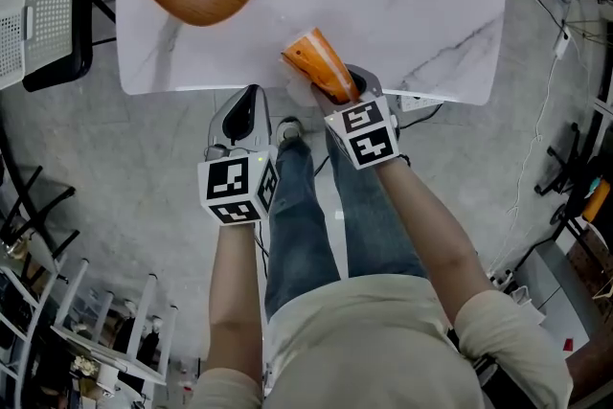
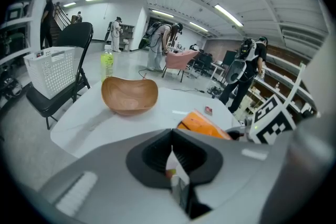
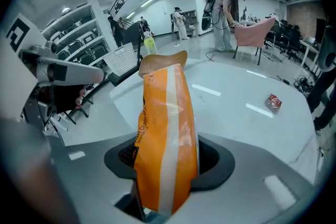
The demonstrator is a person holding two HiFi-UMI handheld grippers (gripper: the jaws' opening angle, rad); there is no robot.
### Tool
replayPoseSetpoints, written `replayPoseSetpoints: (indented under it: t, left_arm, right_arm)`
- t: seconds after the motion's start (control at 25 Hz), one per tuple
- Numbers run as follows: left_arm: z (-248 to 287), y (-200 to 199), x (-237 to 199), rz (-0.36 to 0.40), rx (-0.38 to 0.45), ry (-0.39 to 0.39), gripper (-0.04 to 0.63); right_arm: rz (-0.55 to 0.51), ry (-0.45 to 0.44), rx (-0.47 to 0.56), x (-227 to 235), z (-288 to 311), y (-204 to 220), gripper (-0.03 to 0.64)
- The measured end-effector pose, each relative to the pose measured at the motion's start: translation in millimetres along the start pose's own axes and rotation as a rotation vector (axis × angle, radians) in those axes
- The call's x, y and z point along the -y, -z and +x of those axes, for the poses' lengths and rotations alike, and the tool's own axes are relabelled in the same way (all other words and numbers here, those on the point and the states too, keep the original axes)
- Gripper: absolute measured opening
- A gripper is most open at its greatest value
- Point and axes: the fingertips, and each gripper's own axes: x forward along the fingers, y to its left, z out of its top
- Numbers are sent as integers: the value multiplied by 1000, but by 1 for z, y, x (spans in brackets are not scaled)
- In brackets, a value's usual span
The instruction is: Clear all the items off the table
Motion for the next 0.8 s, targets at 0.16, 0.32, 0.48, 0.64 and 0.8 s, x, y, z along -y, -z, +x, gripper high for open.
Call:
replayPoseSetpoints:
  t: [0.16, 0.32, 0.48, 0.64, 0.8]
  left_arm:
    - [-13, -5, 9, -6, 8, 10, 9]
    - [-28, -13, 18, 0, 14, 21, 9]
    - [-40, -19, 23, -13, 25, 19, 9]
    - [-55, -28, 32, -22, 43, 25, 9]
    - [-74, -36, 42, -11, 47, 34, 9]
  right_arm:
    - [-1, 8, 15, -5, -20, -7, 221]
    - [-3, 22, 27, -9, -41, -15, 221]
    - [-1, 38, 46, -14, -60, -22, 221]
    - [-2, 52, 74, -19, -81, -30, 221]
    - [-7, 60, 91, -27, -104, -35, 221]
